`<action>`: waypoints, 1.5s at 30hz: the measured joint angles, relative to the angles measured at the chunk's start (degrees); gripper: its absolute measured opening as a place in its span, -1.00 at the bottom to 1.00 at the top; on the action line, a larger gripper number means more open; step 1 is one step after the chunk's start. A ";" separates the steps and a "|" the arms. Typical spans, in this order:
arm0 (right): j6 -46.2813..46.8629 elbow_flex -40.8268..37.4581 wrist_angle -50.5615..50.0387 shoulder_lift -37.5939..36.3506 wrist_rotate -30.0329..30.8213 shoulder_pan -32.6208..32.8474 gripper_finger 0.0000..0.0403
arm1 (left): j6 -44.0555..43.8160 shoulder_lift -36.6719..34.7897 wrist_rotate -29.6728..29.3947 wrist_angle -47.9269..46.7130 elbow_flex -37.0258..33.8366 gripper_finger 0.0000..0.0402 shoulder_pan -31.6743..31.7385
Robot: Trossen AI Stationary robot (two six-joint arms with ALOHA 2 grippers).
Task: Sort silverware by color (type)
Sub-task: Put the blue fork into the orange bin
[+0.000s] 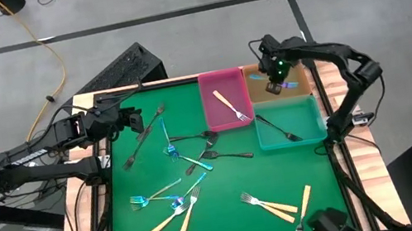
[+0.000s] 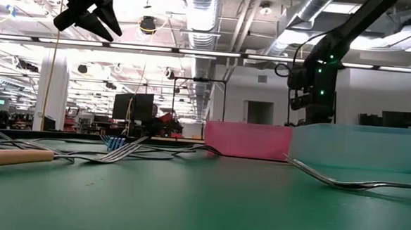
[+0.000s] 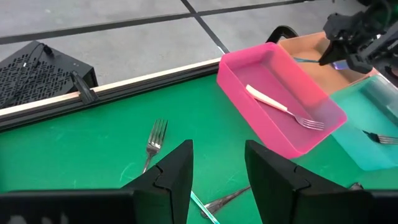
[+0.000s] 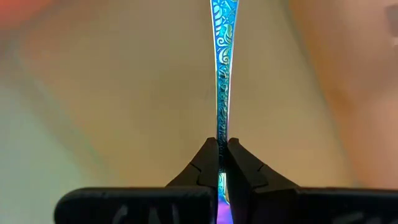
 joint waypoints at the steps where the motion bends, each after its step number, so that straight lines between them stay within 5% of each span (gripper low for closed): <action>1: 0.08 0.00 0.30 0.38 0.03 0.01 -0.84 | 0.00 0.01 0.00 0.00 0.00 -0.36 -0.01; 15: 1.08 0.00 2.41 6.77 2.86 1.35 -0.82 | -0.09 0.00 -0.44 0.00 0.02 -0.36 0.01; 45: 1.51 -0.66 1.55 6.83 3.34 1.92 -0.69 | -0.98 0.01 -1.20 -0.02 0.00 -0.36 -0.01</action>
